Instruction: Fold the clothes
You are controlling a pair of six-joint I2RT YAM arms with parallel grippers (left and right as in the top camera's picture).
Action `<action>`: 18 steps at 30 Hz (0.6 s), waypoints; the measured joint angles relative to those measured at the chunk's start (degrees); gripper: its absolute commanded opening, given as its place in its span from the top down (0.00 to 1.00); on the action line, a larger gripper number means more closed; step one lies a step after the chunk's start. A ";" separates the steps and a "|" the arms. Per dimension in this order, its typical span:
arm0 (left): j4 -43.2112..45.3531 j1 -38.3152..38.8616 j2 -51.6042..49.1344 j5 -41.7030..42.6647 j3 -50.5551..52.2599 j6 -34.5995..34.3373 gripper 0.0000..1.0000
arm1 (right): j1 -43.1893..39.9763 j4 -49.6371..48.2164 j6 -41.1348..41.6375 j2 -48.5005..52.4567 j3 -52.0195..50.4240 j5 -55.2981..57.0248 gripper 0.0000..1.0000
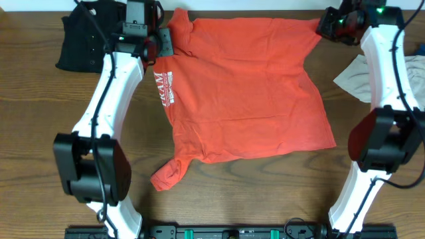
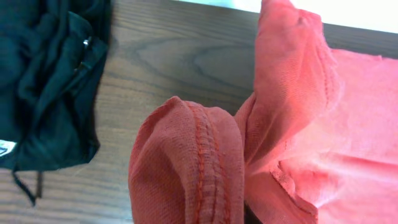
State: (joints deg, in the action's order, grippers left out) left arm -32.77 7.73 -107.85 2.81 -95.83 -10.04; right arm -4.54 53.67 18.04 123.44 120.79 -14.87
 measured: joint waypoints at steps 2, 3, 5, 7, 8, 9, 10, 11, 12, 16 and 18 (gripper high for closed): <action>-1.05 0.00 1.33 0.02 0.00 0.00 0.94 | 0.00 1.42 -0.70 -0.94 0.00 0.31 0.99; -1.68 0.00 1.97 0.00 0.00 0.00 0.94 | 0.00 2.14 -1.01 -1.38 0.00 0.37 0.99; -3.04 0.00 3.41 0.02 0.00 0.02 0.94 | 0.00 2.91 -1.38 -2.12 0.00 0.57 0.99; -4.24 0.00 4.90 0.02 0.00 0.11 0.94 | 0.00 3.72 -1.79 -3.15 0.00 0.72 0.99; -4.98 0.00 5.92 0.02 0.00 0.42 0.94 | 0.00 4.13 -1.99 -3.93 0.00 0.79 0.99; -5.60 0.00 6.91 0.04 0.00 0.76 0.94 | 0.00 4.55 -2.16 -4.87 0.00 0.85 0.99; -6.32 0.00 8.11 0.02 0.00 1.01 0.94 | 0.00 5.01 -2.34 -5.95 0.00 1.01 0.99; -6.97 0.00 9.31 0.02 0.00 1.14 0.94 | 0.00 5.44 -2.45 -7.06 0.00 1.14 0.99; -7.72 0.00 10.93 0.02 0.00 1.25 0.94 | 0.00 6.10 -2.62 -8.74 0.00 1.64 0.99; -10.64 0.00 17.66 0.02 0.00 1.36 0.94 | 0.00 9.09 -3.58 -14.99 0.00 3.15 0.99; -12.11 0.09 21.46 0.00 0.00 1.36 0.94 | 0.00 11.08 -3.89 -18.67 0.00 4.35 0.99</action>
State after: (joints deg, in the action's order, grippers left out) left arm -44.88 7.81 -86.39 2.81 -95.83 -8.69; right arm -4.54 64.75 14.15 104.77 120.79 -10.52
